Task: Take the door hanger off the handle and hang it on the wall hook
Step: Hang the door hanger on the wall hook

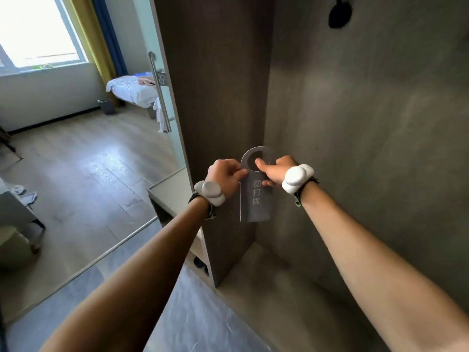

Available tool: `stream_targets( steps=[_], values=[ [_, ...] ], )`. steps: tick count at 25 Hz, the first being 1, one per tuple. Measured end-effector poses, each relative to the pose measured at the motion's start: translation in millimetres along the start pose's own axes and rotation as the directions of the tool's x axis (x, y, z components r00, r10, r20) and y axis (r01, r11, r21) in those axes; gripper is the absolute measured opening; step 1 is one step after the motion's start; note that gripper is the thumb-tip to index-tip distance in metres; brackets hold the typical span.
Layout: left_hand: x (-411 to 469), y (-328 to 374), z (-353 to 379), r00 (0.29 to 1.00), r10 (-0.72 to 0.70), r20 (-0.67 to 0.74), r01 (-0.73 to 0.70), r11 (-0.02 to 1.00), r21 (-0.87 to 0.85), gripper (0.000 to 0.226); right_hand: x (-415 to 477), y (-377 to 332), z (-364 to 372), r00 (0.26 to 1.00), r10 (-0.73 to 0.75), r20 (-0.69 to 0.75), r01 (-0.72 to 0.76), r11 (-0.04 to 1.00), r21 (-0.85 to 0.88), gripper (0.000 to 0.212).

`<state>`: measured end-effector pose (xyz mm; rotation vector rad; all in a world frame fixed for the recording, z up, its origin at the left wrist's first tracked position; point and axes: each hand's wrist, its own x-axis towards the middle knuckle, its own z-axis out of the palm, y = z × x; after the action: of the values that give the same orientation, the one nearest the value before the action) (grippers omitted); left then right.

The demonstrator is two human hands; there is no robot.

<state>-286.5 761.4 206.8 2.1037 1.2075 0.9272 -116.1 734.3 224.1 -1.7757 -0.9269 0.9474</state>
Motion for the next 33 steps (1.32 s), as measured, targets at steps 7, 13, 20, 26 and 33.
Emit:
stream_targets(
  steps=[7, 13, 20, 26, 33],
  values=[
    [89.8, 7.4, -11.0, 0.984, 0.134, 0.119, -0.129, 0.99, -0.05, 0.018, 36.0, -31.7, -15.5, 0.968, -0.014, -0.251, 0.019, 1.0, 0.016, 0.049],
    [147.5, 30.1, -14.3, 0.956, 0.247, 0.16, -0.231, 0.966, -0.113, 0.018, 59.4, -64.3, -43.4, 0.938, -0.059, -0.341, 0.041, 0.997, -0.059, 0.025],
    [223.1, 77.4, -8.9, 0.927, 0.336, 0.168, -0.301, 0.931, -0.205, 0.021, 86.8, -107.2, -91.3, 0.861, -0.195, -0.47, 0.165, 0.981, -0.105, 0.029],
    [284.7, 126.8, -7.1, 0.904, 0.419, 0.086, -0.386, 0.886, -0.257, 0.022, 122.5, -156.3, -131.7, 0.77, -0.265, -0.581, 0.261, 0.961, -0.092, 0.029],
    [344.6, 180.9, -18.9, 0.889, 0.458, -0.03, -0.441, 0.833, -0.334, 0.026, 152.3, -216.8, -176.4, 0.65, -0.423, -0.632, 0.398, 0.897, -0.191, 0.021]
  ],
)
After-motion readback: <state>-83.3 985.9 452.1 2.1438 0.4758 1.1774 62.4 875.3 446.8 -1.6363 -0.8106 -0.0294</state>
